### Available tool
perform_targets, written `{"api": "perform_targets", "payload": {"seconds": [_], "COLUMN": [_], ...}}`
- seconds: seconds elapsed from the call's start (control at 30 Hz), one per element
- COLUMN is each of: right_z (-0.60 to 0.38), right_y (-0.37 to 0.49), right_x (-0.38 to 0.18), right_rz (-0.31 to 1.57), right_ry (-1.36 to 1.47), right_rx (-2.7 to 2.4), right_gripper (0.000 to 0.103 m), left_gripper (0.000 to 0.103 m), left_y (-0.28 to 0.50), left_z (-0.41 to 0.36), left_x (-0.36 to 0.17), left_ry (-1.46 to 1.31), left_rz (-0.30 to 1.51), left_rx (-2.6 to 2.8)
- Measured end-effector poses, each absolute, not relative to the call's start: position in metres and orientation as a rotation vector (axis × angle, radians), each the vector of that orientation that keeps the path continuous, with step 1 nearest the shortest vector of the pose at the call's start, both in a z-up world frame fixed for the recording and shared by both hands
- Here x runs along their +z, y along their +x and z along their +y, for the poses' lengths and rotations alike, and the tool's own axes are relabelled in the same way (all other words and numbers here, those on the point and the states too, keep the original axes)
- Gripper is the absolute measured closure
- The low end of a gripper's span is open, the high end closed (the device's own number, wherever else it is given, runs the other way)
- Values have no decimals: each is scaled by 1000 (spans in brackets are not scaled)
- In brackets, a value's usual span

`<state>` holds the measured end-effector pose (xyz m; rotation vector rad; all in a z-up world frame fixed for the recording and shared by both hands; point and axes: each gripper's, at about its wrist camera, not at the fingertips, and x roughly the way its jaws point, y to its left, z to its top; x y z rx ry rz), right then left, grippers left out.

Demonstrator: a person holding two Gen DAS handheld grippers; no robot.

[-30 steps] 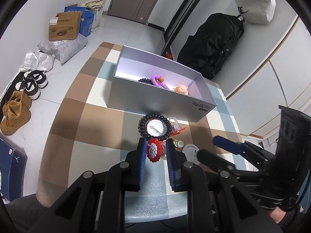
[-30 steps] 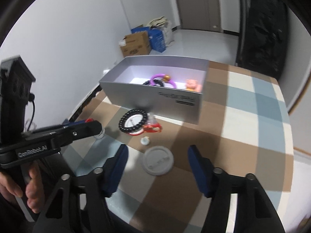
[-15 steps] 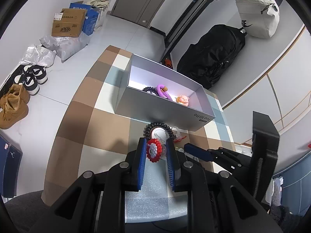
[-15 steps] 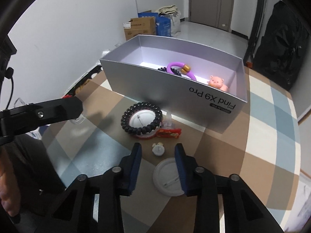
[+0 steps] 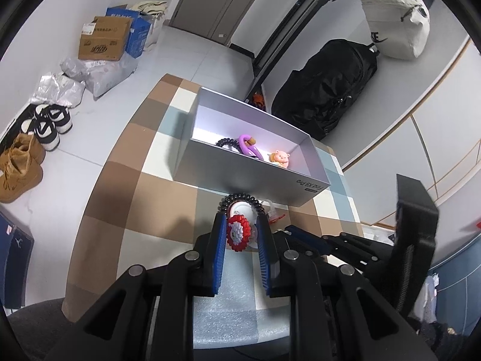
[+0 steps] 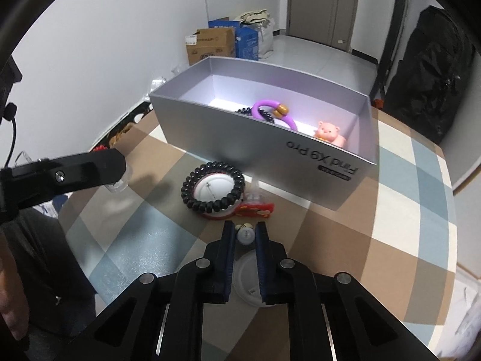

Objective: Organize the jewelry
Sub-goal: 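Lift the red pacifier toy with the left tool while the right tool grasps the small white charm, then lower the pacifier toy and white charm into the grey box, opening both tools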

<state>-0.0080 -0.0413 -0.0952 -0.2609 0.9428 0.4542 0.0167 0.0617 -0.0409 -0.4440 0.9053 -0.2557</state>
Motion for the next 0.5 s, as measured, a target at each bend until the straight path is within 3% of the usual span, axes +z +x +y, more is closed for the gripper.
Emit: {"api": "perform_targets", "payload": {"seconds": [0.5], "right_z": [-86], "right_y": [-15], "right_x": [-36], "right_rz": [831], "right_ry": [-27], "right_rx": [516], "right_gripper": [91], "left_gripper": [88], "left_y": [21], "left_z": [49], "left_x": [-21], "left_ry": [-379], "left_rz": [827], "left_rx": [-233]}}
